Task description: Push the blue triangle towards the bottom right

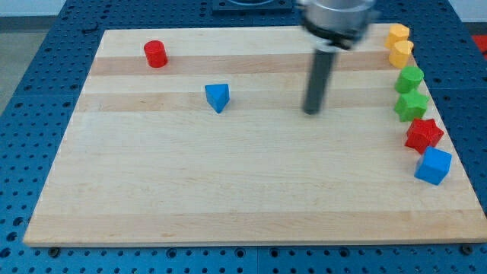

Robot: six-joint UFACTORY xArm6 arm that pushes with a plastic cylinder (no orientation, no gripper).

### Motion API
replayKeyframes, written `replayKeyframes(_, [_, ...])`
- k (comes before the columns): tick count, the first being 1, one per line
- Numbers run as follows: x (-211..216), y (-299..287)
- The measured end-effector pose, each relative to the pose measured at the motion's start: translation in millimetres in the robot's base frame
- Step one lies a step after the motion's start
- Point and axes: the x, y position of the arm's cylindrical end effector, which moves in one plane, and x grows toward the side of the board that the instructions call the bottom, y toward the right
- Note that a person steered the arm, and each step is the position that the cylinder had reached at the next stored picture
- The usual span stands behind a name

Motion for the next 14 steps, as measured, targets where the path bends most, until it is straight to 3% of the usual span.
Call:
replayKeyframes(1, [-45.1,-88.3])
replayKeyframes(2, [-61.1,-150.4])
replayKeyframes(3, [-41.1,-173.0])
replayKeyframes(5, [-2.3,-150.2])
replayKeyframes(8, [-35.6,-125.3])
replayKeyframes(10, [-25.4,-80.1])
replayKeyframes(14, [128.3,-32.1])
